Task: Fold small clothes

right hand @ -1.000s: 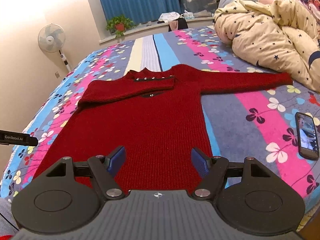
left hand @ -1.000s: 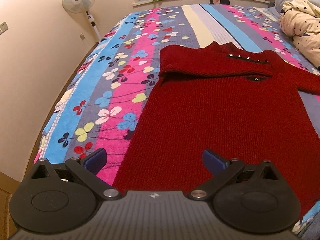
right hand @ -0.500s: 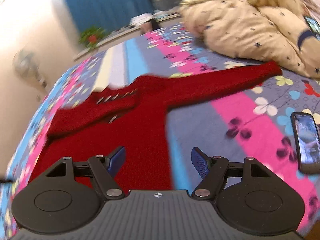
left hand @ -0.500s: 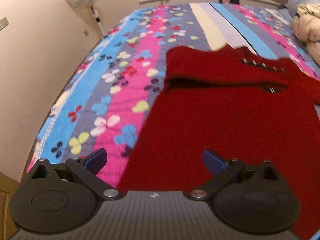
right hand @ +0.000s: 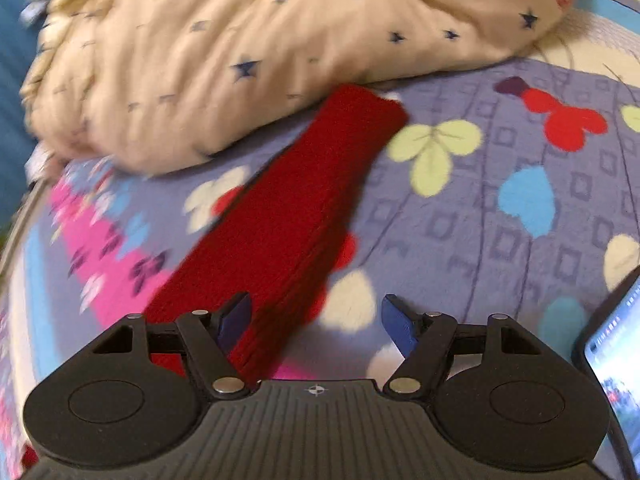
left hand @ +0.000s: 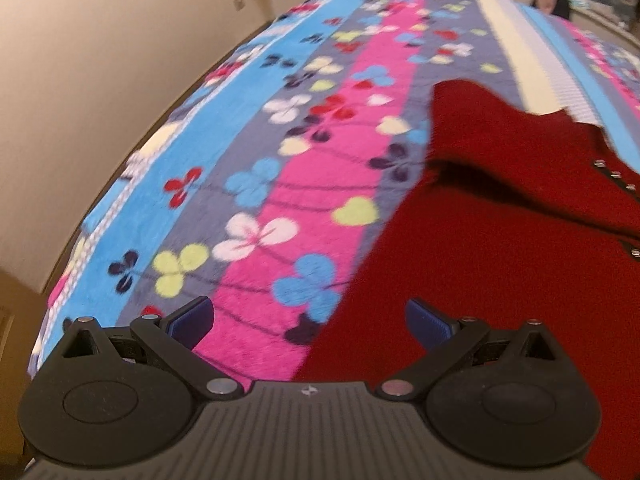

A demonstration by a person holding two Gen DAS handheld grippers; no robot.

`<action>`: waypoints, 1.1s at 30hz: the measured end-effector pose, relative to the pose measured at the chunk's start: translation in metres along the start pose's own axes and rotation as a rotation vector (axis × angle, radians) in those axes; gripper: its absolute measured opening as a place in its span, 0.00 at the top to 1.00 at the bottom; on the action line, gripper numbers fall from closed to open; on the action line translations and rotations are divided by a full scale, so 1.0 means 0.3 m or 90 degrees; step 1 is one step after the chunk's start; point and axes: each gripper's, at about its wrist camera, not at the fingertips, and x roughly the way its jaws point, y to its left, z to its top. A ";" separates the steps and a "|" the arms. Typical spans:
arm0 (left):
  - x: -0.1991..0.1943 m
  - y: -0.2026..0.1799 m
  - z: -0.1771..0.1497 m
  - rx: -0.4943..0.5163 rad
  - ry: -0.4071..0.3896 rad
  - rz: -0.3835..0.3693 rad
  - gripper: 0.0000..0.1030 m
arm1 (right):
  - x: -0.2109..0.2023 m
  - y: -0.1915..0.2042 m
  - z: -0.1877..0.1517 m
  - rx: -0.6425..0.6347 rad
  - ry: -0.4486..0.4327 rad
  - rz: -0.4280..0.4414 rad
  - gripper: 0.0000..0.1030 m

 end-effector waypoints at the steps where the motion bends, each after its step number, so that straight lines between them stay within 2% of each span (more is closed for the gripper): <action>1: 0.021 0.016 -0.001 -0.003 0.005 0.006 0.01 | 0.009 0.011 0.000 0.003 -0.011 -0.009 0.25; 2: 0.039 0.027 -0.001 -0.004 0.008 0.014 0.01 | 0.026 0.030 0.004 -0.002 -0.014 -0.019 0.20; 3: 0.062 0.043 0.001 -0.005 0.012 0.025 0.01 | 0.038 0.050 0.006 -0.015 -0.020 -0.029 0.19; 4: 0.084 0.056 0.004 -0.007 0.016 0.035 0.01 | 0.046 0.073 0.007 -0.031 -0.029 -0.040 0.23; 5: 0.108 0.073 0.011 -0.013 0.021 0.048 0.01 | 0.050 0.096 0.010 -0.053 -0.036 -0.042 0.66; 6: 0.129 0.090 0.019 -0.022 0.024 0.057 0.01 | 0.052 0.121 0.017 -0.064 -0.031 -0.039 0.90; 8: 0.163 0.133 0.038 -0.046 0.027 0.058 0.01 | -0.002 0.189 0.030 -0.085 -0.070 -0.024 0.90; 10: 0.188 0.171 0.055 -0.067 0.025 0.052 0.01 | -0.108 0.334 -0.021 -0.202 -0.142 0.010 0.90; 12: 0.214 0.201 0.069 -0.080 0.026 0.045 0.01 | -0.234 0.501 -0.127 -0.311 -0.197 0.075 0.90; 14: 0.229 0.228 0.072 -0.092 0.026 0.036 0.01 | -0.394 0.687 -0.322 -0.435 -0.252 0.173 0.90; 16: 0.235 0.249 0.066 -0.101 0.029 0.024 0.01 | -0.530 0.829 -0.563 -0.544 -0.279 0.276 0.90; 17: 0.234 0.262 0.060 -0.103 0.029 0.019 0.01 | -0.577 0.878 -0.669 -0.589 -0.274 0.317 0.90; 19: 0.228 0.283 0.045 -0.104 0.027 0.016 0.01 | -0.632 0.956 -0.935 -0.686 -0.206 0.400 0.83; 21: 0.224 0.308 0.031 -0.104 0.028 0.016 0.01 | -0.618 0.977 -1.188 -0.792 -0.054 0.453 0.43; 22: 0.221 0.319 0.026 -0.103 0.029 0.014 0.01 | -0.601 0.959 -1.277 -0.829 0.005 0.452 0.39; 23: 0.217 0.331 0.024 -0.103 0.027 0.013 0.01 | -0.582 0.922 -1.348 -0.861 0.045 0.432 0.42; 25: 0.205 0.354 0.023 -0.098 0.010 0.010 0.01 | -0.555 0.848 -1.350 -0.865 0.072 0.394 0.42; 27: 0.198 0.365 0.027 -0.088 -0.012 0.015 0.01 | -0.532 0.779 -1.230 -0.809 0.071 0.348 0.40; 29: 0.203 0.358 0.031 -0.080 -0.020 0.012 0.01 | -0.529 0.731 -1.081 -0.743 0.025 0.310 0.40; 30: 0.208 0.348 0.033 -0.078 -0.019 0.005 0.01 | -0.523 0.712 -0.996 -0.710 -0.018 0.283 0.40; 33: 0.213 0.305 0.033 -0.077 -0.012 -0.021 0.01 | -0.446 0.699 -0.847 -0.681 -0.094 0.207 0.40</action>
